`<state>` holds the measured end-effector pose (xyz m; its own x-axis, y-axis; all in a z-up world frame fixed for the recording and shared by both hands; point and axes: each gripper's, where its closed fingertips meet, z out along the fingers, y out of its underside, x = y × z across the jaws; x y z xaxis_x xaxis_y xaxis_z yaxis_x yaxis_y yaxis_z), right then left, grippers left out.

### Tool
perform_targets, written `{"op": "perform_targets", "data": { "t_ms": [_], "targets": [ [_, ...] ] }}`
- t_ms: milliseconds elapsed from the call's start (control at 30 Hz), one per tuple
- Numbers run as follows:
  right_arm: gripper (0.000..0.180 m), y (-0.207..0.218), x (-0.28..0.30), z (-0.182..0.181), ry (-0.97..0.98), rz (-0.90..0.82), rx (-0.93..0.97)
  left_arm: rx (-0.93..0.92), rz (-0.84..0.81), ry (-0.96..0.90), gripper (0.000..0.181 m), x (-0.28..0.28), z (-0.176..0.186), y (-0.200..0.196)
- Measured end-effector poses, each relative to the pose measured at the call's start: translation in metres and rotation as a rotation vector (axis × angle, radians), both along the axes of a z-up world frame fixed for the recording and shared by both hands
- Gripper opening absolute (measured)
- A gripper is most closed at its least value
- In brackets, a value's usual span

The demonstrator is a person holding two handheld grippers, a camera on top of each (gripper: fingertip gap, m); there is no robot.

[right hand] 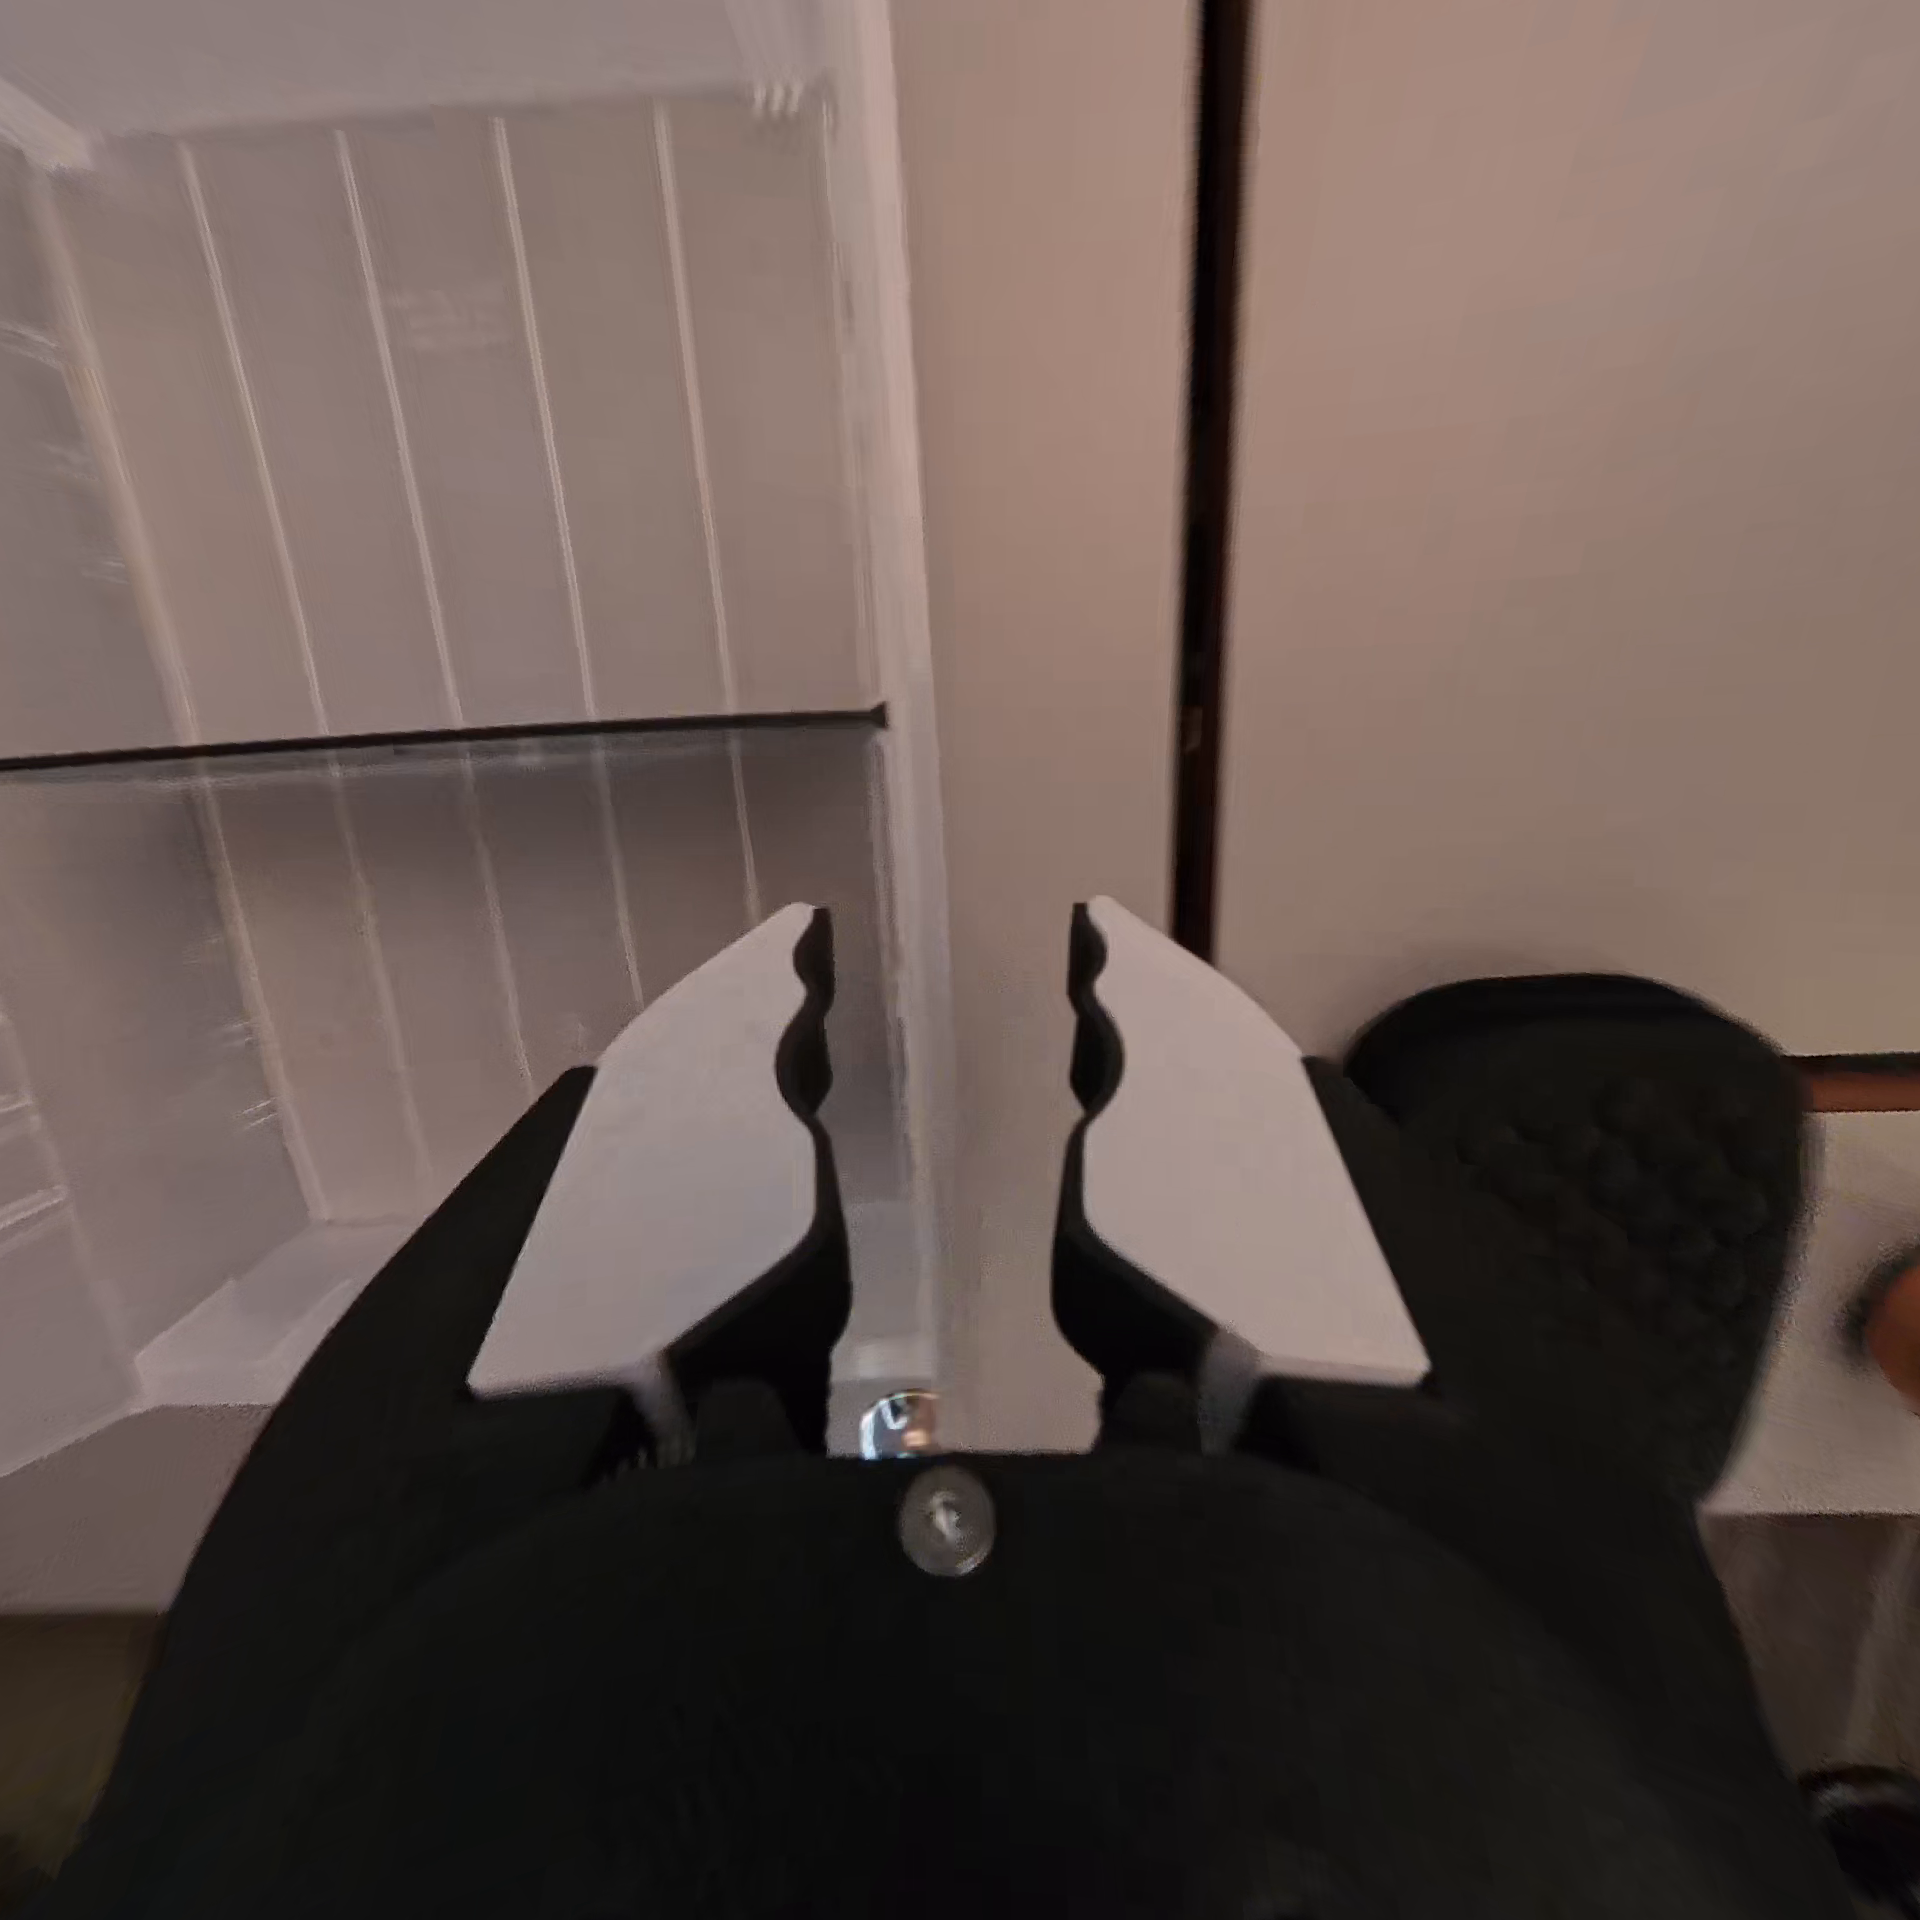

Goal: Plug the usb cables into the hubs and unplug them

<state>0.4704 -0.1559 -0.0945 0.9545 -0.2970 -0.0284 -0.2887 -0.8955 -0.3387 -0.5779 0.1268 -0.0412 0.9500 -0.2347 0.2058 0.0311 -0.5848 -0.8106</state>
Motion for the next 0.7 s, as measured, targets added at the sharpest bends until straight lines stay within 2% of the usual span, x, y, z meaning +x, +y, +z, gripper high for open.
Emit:
{"op": "perform_targets", "data": {
  "t_ms": [100,167,267,367,433,600,700],
  "targets": [
    [0.047,0.004,0.012,0.052,-0.171,-0.001,0.162,0.150,-0.060,-0.018,0.037,0.010,0.048,-0.003],
    [0.049,0.019,0.007,0.097,-0.287,0.023,0.337,0.193,-0.138,0.014,0.040,0.024,0.067,-0.002],
    [0.049,0.049,-0.034,0.167,-0.393,0.113,0.646,0.193,-0.256,0.110,0.043,0.049,0.075,0.008],
    [0.048,0.079,-0.104,0.222,-0.400,0.236,0.950,0.128,-0.360,0.086,0.044,0.091,0.074,0.018],
    [0.047,0.097,-0.154,0.240,-0.376,0.327,1.060,0.096,-0.453,0.101,0.045,0.130,0.070,0.022],
    [0.047,0.139,-0.276,0.247,-0.262,0.576,1.138,-0.001,-0.563,0.403,0.045,0.182,0.031,0.038],
    [0.047,0.152,-0.338,0.253,-0.197,0.696,1.193,-0.115,-0.584,0.385,0.046,0.198,0.014,0.047]
  ]
}}
